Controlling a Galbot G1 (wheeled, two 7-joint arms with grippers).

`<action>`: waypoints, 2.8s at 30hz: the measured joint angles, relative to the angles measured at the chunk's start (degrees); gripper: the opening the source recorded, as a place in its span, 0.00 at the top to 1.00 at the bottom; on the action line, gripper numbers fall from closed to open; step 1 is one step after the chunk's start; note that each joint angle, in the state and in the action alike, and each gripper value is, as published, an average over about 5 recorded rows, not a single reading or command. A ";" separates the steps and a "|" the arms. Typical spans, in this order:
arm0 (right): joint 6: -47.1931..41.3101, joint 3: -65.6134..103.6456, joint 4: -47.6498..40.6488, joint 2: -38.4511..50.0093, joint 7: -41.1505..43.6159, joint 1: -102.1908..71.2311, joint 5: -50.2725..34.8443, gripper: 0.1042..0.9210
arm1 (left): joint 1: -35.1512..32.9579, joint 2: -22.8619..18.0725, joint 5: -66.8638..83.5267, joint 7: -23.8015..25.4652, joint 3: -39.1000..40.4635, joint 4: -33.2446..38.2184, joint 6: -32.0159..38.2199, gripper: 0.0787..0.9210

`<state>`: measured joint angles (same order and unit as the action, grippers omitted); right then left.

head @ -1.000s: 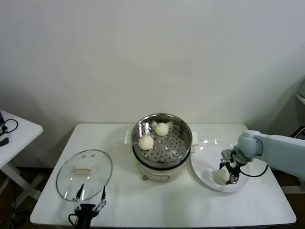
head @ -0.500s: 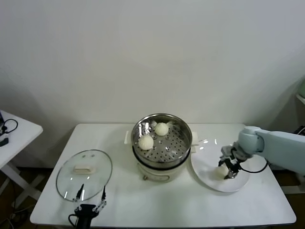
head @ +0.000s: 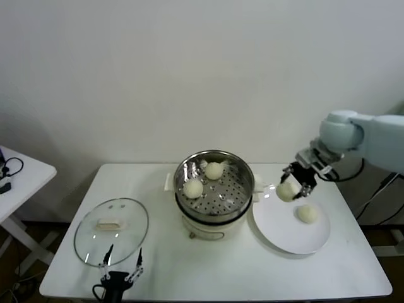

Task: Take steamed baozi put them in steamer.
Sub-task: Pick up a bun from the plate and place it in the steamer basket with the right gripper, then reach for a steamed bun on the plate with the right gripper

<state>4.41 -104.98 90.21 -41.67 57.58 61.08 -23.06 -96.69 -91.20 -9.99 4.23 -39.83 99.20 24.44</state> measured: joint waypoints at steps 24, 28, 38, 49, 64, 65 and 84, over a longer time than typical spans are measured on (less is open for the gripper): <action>18.28 14.85 4.67 -12.63 -9.18 -13.43 24.76 0.40 | 0.23 -0.17 0.04 -0.86 -0.59 -0.14 0.33 0.12; 20.79 16.37 2.57 -13.79 -10.60 -17.47 29.74 0.41 | 0.36 -0.27 -0.01 -0.87 -0.54 -0.33 0.33 0.12; 24.71 19.16 -3.20 -16.82 -12.68 -24.57 36.18 0.41 | 0.92 -0.29 0.07 -0.90 -0.59 -0.92 0.34 0.12; 27.49 20.16 -7.41 -18.44 -13.86 -26.22 36.85 0.23 | 1.03 -0.28 0.22 -0.90 -0.67 -1.02 0.32 0.12; 26.07 7.19 -12.63 -15.14 -8.29 -10.98 11.36 0.12 | 0.56 -0.05 0.05 -0.89 -0.28 -0.23 0.36 0.12; 24.48 5.70 -12.83 -14.55 -7.72 -9.82 9.22 0.12 | 0.55 -0.01 0.05 -0.89 -0.23 -0.18 0.39 0.12; -4.60 -0.11 -16.94 2.46 -3.95 -13.91 -1.63 0.12 | 0.82 -0.15 0.42 -0.86 0.11 -0.31 0.99 0.12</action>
<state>-0.19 -105.08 73.27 -39.20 53.64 47.17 -24.69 -95.88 -91.36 -9.57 3.37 -39.72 98.88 25.44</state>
